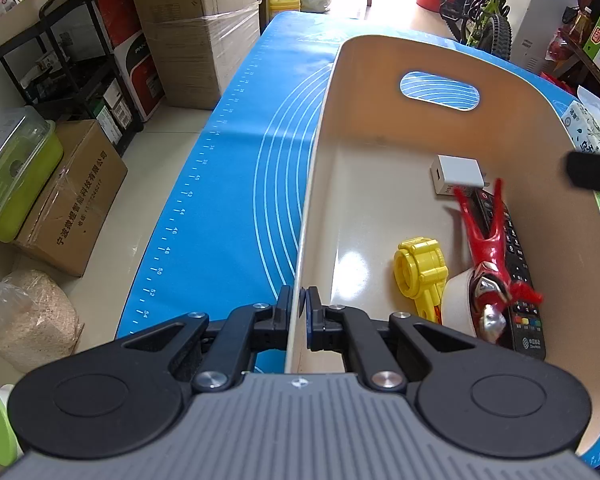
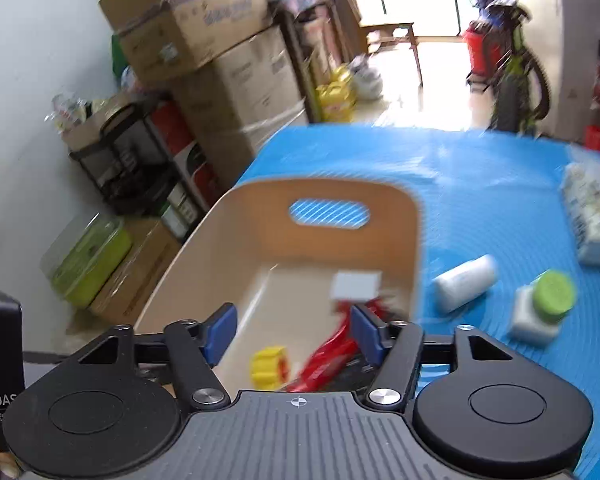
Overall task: Organize rigid objects
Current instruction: 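Carry the red toy figure with the right tool and release it into the basket, then move the right tool to the green ointment tin and grasp it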
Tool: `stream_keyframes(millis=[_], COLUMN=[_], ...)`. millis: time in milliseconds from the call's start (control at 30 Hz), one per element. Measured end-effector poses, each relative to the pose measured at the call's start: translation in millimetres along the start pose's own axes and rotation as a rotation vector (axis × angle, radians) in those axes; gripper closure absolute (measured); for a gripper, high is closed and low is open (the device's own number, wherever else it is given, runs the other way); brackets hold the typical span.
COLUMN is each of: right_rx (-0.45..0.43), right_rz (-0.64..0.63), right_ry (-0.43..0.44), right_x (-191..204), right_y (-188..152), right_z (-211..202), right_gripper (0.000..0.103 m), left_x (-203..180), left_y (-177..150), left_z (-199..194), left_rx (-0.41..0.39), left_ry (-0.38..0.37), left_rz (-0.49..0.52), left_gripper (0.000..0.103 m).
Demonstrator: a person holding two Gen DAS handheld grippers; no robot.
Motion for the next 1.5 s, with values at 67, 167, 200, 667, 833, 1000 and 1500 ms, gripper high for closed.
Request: stream_keyframes(millis=[67,167,200,667,833,1000,1500], right_rx=[-0.024,-0.046,-0.050,0.022,0.020,-0.022,-0.036], right_rz=[-0.011,0.021,0.032,0.136,0.151,0.217,0.179], right_ry=[-0.063,-0.147,-0.174,-0.432,-0.448,-0.477,-0.435], right_x=[-16,-51,-64,-176,-189,-204,-210], right_y=[6,11,11,-22,-24,-24,-23], right_z=[-12,-21,-22,13,23,24,30], right_gripper=[0.028,0.026,0.025,0.013,0.013,0.013,0.039], left_x=[0,0,0,0,0,0,-2], left_y=[0,0,0,0,-1,0,0], left_z=[0,0,0,0,0,-1,0], left_rx=[0.000,0.000,0.000,0.000,-0.001,0.000,0.001], left_ry=[0.000,0.000,0.000,0.003,0.004,0.003,0.009], left_rz=[0.000,0.000,0.000,0.004,0.007,0.005,0.005], left_gripper=[0.095,0.095,0.095,0.095,0.095,0.095,0.094])
Point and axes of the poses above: each gripper's, at about its wrist camera, not at the fingertips, and z roughly the way its jaws point, x to its left, y to its top, the point moved 6 cm from there along z, roughly the way its jaws point, and after that the axes turned 10 degrees about y, right-handed, at the moved point
